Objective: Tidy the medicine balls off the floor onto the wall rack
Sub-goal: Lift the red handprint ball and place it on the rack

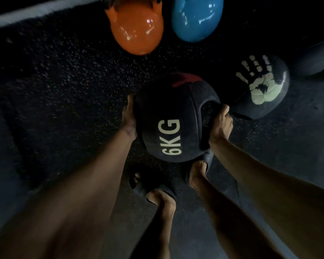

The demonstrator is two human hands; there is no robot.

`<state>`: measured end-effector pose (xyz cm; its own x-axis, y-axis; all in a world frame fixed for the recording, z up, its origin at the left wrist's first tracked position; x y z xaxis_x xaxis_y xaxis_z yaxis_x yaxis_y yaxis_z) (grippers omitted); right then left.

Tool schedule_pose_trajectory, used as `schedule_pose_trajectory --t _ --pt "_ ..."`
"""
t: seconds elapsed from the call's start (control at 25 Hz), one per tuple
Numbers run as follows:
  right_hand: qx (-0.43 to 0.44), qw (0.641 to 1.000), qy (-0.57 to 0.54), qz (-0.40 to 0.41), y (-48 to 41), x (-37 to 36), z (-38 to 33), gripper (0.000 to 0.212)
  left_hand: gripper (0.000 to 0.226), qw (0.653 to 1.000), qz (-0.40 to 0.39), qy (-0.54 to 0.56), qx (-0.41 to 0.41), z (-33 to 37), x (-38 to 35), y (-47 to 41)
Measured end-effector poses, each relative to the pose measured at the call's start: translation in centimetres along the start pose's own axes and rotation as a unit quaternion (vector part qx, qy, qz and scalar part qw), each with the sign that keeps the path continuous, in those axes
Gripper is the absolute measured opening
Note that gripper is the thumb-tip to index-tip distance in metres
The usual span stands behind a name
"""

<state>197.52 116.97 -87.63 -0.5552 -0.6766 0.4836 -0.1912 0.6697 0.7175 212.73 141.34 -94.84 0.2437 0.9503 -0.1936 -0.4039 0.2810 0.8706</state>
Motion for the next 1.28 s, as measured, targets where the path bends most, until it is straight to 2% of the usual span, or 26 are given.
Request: schedule_pose_trajectory --t 0.16,0.2,0.32,0.44,0.52,0.6,0.68,0.8,0.84,0.96,1.08,1.12,1.16,1.24,1.28 --pt "0.008 1.0 -0.017 -0.023 8.7 3.1 -7.0 0.056 0.107 0.998 0.044 -0.031 -0.038 7.2 1.4 8.3" --pt "0.003 0.999 -0.031 -0.026 10.9 4.1 -8.6 0.059 0.104 0.997 0.051 -0.029 -0.048 9.3 0.9 11.7" --pt "0.016 0.997 -0.061 -0.055 17.8 7.6 -14.2 0.064 0.076 0.991 0.096 -0.034 -0.087 15.5 -0.2 22.3" --pt "0.059 0.994 -0.065 -0.066 24.7 11.9 -20.3 0.063 0.075 0.982 0.115 -0.045 -0.144 22.2 -1.7 32.1" --pt "0.085 0.99 -0.082 -0.081 29.5 14.6 -24.1 0.056 0.059 0.972 0.126 -0.057 -0.191 26.1 -2.8 38.4" --pt "0.109 0.984 -0.101 -0.096 33.7 16.6 -27.5 0.063 0.044 0.957 0.142 -0.074 -0.243 29.1 -3.3 43.5" --pt "0.151 0.975 -0.122 -0.112 38.7 19.3 -31.6 0.068 0.053 0.947 0.136 -0.072 -0.283 32.1 -4.1 49.0" --pt "0.222 0.958 -0.134 -0.119 45.0 23.0 -36.9 0.068 0.085 0.931 0.114 -0.071 -0.338 35.7 -3.7 53.2" --pt "0.238 0.954 -0.139 -0.121 46.6 24.0 -38.3 0.068 0.084 0.923 0.115 -0.086 -0.356 37.2 -3.6 54.2" --pt "0.284 0.936 -0.159 -0.13 51.1 26.7 -42.2 0.065 0.062 0.89 0.148 -0.12 -0.415 41.9 -6.4 63.5" --pt "0.338 0.919 -0.166 -0.118 56.4 29.9 -46.3 0.054 0.075 0.891 0.115 -0.098 -0.427 45.4 -7.4 68.5" --pt "0.352 0.913 -0.169 -0.12 58.0 30.8 -47.6 0.052 0.07 0.89 0.109 -0.086 -0.435 46.3 -7.7 70.3" --pt "0.367 0.904 -0.177 -0.129 59.4 31.6 -48.6 0.051 0.054 0.884 0.104 -0.099 -0.444 47.4 -8.3 71.9" --pt "0.411 0.883 -0.182 -0.135 62.5 33.5 -51.2 0.05 0.026 0.855 0.124 -0.076 -0.498 49.2 -9.4 78.8" --pt "0.438 0.87 -0.184 -0.131 64.6 34.7 -52.5 0.049 0.026 0.835 0.129 -0.052 -0.532 49.7 -10.2 82.5"
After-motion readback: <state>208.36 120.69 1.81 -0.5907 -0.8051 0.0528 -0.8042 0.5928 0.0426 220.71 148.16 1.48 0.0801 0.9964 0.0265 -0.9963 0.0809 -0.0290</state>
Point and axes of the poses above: each hand's wrist, its own y-axis away from the middle knuckle, its own x-axis out of the back of the hand, z = x × y, the point moved 7 cm from there along -y, towards the middle knuckle, and after that the axes turned 11 degrees about -z, right-handed, at the moved point
